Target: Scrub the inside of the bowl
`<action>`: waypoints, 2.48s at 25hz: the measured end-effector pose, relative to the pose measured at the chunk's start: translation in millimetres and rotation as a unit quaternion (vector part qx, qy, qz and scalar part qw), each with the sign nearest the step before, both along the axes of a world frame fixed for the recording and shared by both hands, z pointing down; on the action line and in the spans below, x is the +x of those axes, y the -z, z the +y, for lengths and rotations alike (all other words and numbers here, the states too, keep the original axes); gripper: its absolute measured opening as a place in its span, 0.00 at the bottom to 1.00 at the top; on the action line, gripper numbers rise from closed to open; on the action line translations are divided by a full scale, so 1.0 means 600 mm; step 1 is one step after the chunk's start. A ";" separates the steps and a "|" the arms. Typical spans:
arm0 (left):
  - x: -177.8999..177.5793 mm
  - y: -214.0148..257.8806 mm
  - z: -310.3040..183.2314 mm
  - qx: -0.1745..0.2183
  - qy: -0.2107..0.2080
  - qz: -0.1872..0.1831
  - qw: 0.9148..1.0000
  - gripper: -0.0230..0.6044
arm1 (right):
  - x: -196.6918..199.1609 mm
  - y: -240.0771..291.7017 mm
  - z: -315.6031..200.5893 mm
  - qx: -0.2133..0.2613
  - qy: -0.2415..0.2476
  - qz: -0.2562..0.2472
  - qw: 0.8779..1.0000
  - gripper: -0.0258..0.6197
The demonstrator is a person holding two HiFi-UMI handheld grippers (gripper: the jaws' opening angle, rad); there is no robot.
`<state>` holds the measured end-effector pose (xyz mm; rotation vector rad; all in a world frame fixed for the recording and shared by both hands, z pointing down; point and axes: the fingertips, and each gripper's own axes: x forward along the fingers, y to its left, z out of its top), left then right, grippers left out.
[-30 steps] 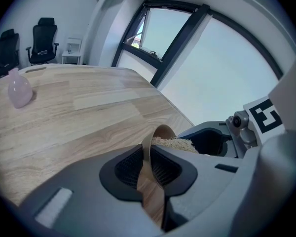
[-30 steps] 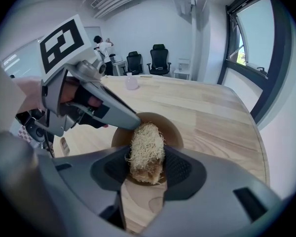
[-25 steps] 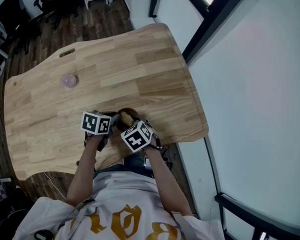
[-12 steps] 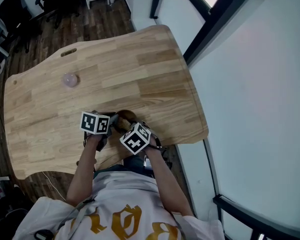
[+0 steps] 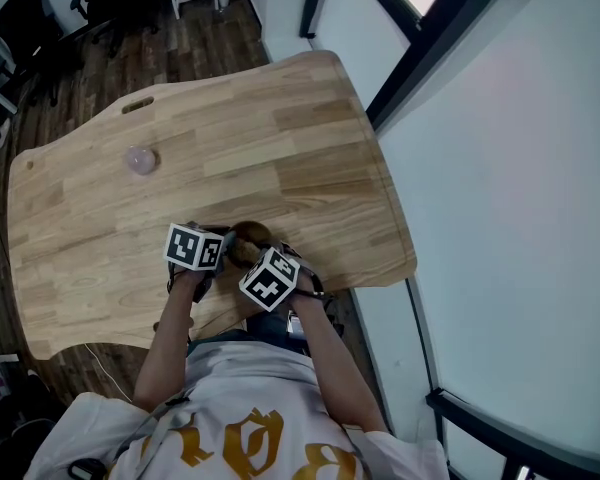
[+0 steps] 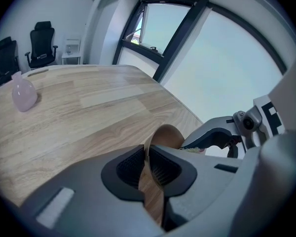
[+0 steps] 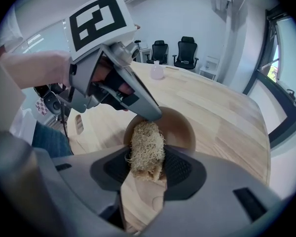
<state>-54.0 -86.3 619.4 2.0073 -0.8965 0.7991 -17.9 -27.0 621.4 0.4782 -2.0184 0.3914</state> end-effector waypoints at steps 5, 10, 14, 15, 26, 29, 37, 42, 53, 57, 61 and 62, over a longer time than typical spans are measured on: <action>0.003 -0.004 0.007 0.001 -0.016 -0.016 1.000 0.09 | 0.011 -0.016 0.018 -0.008 0.037 0.053 0.998 0.32; 0.006 -0.002 0.010 0.001 -0.022 -0.017 1.000 0.09 | 0.022 -0.026 0.012 -0.016 0.029 0.095 0.995 0.32; 0.007 0.002 0.006 0.001 -0.018 -0.013 1.000 0.09 | 0.030 -0.027 -0.003 -0.018 0.006 0.103 0.995 0.32; 0.007 0.003 0.005 0.001 -0.018 -0.013 1.000 0.10 | 0.031 -0.027 -0.007 -0.018 -0.001 0.104 0.994 0.32; 0.015 0.008 0.002 0.001 -0.017 -0.005 1.000 0.11 | 0.052 -0.026 -0.041 -0.008 -0.091 0.106 0.990 0.32; 0.017 0.011 0.001 0.003 -0.016 -0.002 1.000 0.11 | 0.054 -0.024 -0.047 -0.006 -0.103 0.098 0.990 0.32; 0.025 0.016 0.000 0.006 -0.023 -0.001 1.000 0.12 | 0.060 -0.023 -0.055 -0.011 -0.145 0.063 0.987 0.32; 0.028 0.015 0.001 0.005 -0.026 0.001 1.000 0.12 | 0.063 -0.016 -0.063 -0.009 -0.172 0.040 0.984 0.32; 0.027 0.014 -0.003 0.000 -0.018 0.013 1.000 0.12 | 0.057 -0.012 -0.067 -0.007 -0.171 0.024 0.985 0.32; 0.026 0.014 -0.004 0.001 -0.017 0.012 1.000 0.12 | 0.053 -0.011 -0.068 0.000 -0.159 0.030 0.987 0.32; 0.024 0.012 -0.006 -0.003 -0.010 0.018 1.000 0.12 | 0.044 -0.010 -0.068 0.003 -0.142 0.026 0.990 0.32; 0.024 0.012 -0.007 -0.005 -0.004 0.023 1.000 0.12 | 0.042 -0.009 -0.068 0.005 -0.135 0.025 0.991 0.32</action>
